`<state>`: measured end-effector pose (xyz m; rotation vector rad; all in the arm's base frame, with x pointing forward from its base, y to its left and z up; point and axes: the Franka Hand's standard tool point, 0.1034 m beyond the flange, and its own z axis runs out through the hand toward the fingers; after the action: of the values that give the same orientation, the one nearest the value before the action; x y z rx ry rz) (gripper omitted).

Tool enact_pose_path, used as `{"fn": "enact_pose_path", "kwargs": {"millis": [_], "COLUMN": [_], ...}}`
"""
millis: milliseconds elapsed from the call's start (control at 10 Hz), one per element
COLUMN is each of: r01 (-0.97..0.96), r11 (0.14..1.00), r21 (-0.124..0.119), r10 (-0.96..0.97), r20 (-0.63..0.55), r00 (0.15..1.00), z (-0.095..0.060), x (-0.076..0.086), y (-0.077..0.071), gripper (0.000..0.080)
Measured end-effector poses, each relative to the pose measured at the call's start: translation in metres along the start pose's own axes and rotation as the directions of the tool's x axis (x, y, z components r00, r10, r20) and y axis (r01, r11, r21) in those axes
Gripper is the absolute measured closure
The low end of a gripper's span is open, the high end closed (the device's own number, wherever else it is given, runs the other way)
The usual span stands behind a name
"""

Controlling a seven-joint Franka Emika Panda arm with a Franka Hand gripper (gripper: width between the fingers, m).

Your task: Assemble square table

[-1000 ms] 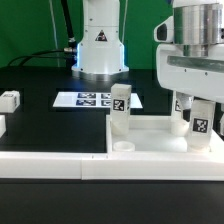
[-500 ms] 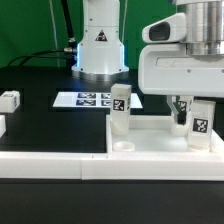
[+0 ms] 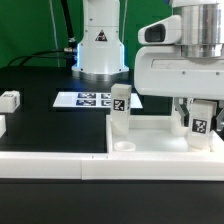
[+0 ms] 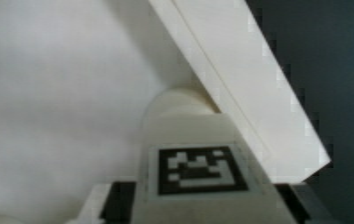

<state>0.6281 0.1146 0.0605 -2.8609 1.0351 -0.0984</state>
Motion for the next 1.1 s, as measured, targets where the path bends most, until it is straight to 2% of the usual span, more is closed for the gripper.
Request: {"fn": "enact_pose_path", "kwargs": {"millis": [100, 200, 300, 400, 500, 600, 700, 900, 1000, 1100], "r01": [-0.181, -0.419, -0.547, -0.701, -0.883, -0.926, -0.947, -0.930, -0.905, -0.835], "r11": [0.983, 0.908, 0.836, 0.712, 0.467, 0.375, 0.320, 0.365, 0.425, 0.545], "r21": [-0.006, -0.029, -0.036, -0.043, -0.040, -0.033, -0.029, -0.030, -0.001, 0.076], "r10": [0.181, 0.419, 0.547, 0.701, 0.884, 0.927, 0.947, 0.931, 0.905, 0.837], "r20": [0.000, 0.003, -0.002, -0.009, -0.010, -0.005, -0.007, -0.005, 0.000, 0.000], "r00": [0.983, 0.908, 0.837, 0.713, 0.468, 0.376, 0.320, 0.365, 0.425, 0.547], "z": [0.000, -0.001, 0.000, 0.000, 0.001, 0.002, 0.002, 0.002, 0.001, -0.002], "x": [0.002, 0.003, 0.002, -0.002, -0.005, -0.004, -0.003, -0.004, -0.002, -0.003], "y": [0.001, 0.001, 0.001, -0.001, -0.003, -0.004, -0.004, -0.004, -0.008, -0.014], "gripper": [0.0528, 0.0528, 0.0528, 0.0528, 0.0528, 0.0528, 0.0528, 0.0515, 0.0307, 0.0201]}}
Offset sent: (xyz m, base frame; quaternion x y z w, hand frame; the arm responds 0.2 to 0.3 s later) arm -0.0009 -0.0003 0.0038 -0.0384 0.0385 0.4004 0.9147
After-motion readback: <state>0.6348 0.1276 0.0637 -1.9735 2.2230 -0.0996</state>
